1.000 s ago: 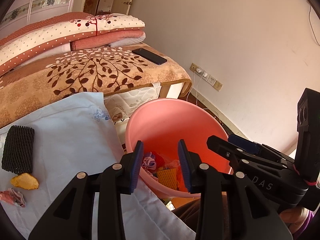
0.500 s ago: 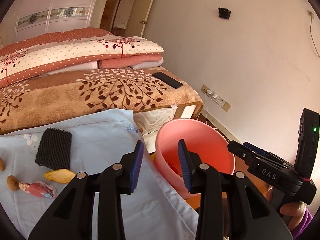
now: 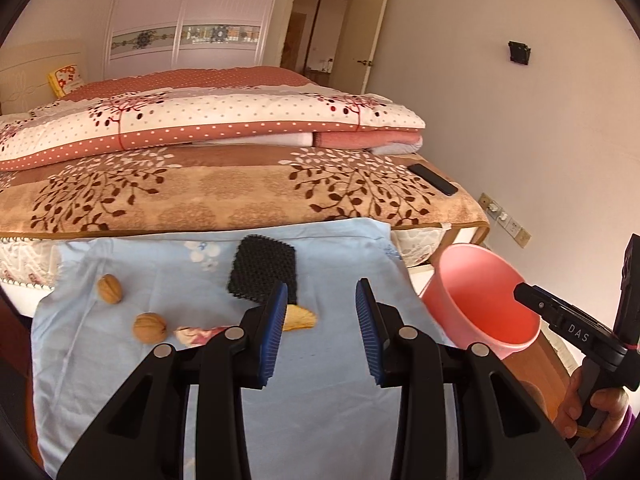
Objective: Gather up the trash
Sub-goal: 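Move both tools back over the remaining items on the sheet, then grasp the orange peel with left tool while right tool grasps the red wrapper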
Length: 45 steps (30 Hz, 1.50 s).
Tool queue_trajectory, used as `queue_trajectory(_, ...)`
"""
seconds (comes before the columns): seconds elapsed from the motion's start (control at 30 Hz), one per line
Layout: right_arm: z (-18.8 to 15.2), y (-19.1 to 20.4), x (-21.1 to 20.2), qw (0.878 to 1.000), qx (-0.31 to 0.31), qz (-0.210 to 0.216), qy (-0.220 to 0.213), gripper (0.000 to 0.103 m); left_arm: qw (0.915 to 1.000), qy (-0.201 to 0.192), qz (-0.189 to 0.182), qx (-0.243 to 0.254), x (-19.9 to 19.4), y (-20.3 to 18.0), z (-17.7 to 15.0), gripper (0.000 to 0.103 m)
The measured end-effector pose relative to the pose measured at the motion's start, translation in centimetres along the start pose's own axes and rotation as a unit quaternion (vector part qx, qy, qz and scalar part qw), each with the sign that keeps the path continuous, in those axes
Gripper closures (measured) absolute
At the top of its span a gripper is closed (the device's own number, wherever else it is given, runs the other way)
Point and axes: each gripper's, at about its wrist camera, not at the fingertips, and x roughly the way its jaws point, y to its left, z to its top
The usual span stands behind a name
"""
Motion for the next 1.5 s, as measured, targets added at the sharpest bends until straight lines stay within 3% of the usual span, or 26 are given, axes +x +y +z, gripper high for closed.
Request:
queue_trajectory(0.07, -0.4, 1.1, 1.0, 1.0, -0.005, 0.017, 0.013, 0.066, 0.9998, -0.001, 0.019, -0.007, -0.7, 1.5, -0.3, 0.067)
queue_trajectory(0.4, -1.9, 7.3, 4.8, 0.993, -0.07, 0.077, 0.057, 0.066, 0.9936, 0.025, 0.101, -0.045, -3.2, 8.2, -3.2, 0.067)
queue_trajectory(0.67, -3.6, 11.1, 7.7, 0.983, -0.104, 0.117, 0.098, 0.066, 0.9822, 0.069, 0.155, -0.081, -4.8, 13.3, -6.5, 0.067)
queue_trajectory(0.93, -5.1, 14.2, 9.4, 0.97, -0.142, 0.145, 0.131, 0.066, 0.9681, 0.134, 0.139, -0.16, -4.8, 15.3, -9.5, 0.067)
queue_trajectory(1.07, -5.5, 15.2, 10.0, 0.965, -0.152, 0.159, 0.142, 0.051, 0.961, 0.164, 0.143, -0.17, -3.8, 15.1, -10.8, 0.067)
queue_trajectory(1.5, -5.6, 20.1, 11.8, 0.942, -0.234, 0.19, 0.145, 0.042, 0.9562, 0.175, 0.151, -0.179, -1.8, 13.7, -10.7, 0.067)
